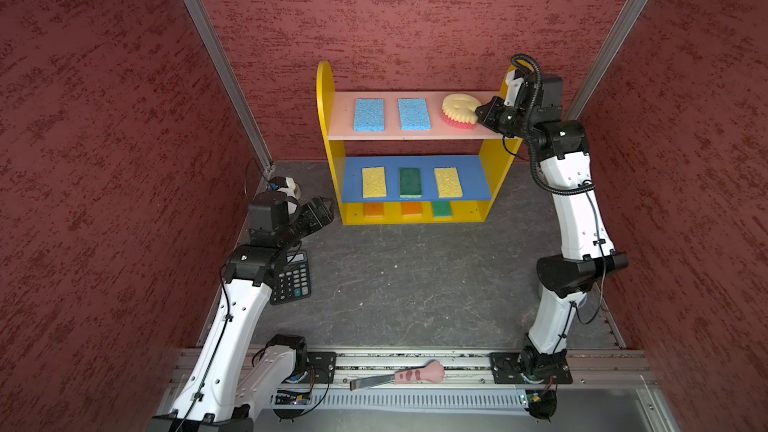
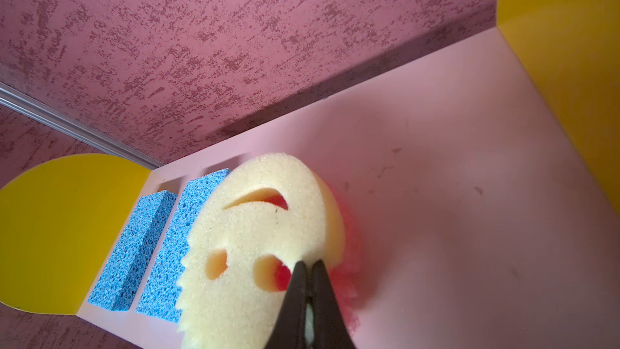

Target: Place and organize the cleaning sponges onto the shelf

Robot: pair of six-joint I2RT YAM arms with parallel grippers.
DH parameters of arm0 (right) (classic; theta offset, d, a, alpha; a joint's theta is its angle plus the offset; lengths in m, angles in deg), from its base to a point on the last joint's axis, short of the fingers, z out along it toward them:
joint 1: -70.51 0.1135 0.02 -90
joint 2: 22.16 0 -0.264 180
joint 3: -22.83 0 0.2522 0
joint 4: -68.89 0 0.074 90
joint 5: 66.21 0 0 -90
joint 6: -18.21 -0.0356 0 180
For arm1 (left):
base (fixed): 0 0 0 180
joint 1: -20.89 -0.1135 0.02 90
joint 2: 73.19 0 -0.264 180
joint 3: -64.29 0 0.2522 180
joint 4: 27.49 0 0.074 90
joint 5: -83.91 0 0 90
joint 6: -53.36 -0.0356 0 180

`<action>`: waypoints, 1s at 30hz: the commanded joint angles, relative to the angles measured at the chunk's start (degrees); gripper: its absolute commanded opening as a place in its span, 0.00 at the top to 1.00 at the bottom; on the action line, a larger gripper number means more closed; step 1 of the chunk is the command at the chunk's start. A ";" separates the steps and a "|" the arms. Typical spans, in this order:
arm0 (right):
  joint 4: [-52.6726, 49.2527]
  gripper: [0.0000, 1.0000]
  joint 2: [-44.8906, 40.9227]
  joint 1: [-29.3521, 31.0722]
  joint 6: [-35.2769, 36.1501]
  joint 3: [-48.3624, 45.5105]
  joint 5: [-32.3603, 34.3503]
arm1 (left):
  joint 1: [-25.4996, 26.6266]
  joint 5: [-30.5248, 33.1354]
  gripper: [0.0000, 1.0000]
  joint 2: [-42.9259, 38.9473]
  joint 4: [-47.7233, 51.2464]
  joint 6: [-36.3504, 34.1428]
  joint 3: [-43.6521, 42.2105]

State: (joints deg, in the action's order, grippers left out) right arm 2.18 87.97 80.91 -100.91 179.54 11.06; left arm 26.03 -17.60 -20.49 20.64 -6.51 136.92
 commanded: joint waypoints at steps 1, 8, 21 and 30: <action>0.56 0.87 -1.68 -0.26 0.19 -0.83 -0.78 | -0.38 -0.27 0.13 0.10 -1.35 0.10 0.26; 0.79 0.80 -1.26 -0.20 0.20 -1.07 0.15 | -0.38 -0.46 0.13 0.20 -1.34 0.37 0.45; 0.14 0.65 -1.90 -0.29 0.88 3.07 1.90 | -0.36 -0.31 0.11 0.25 -1.49 0.20 0.59; -1.10 0.61 -6.37 -0.29 1.82 2.21 2.37 | -0.42 0.84 0.06 -0.32 -0.45 -0.99 2.02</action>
State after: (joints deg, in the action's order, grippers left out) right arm 1.83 85.35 80.91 -100.04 181.23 12.46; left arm 26.01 -17.58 -20.27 20.58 -6.66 137.16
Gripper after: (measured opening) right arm 0.389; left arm 0.935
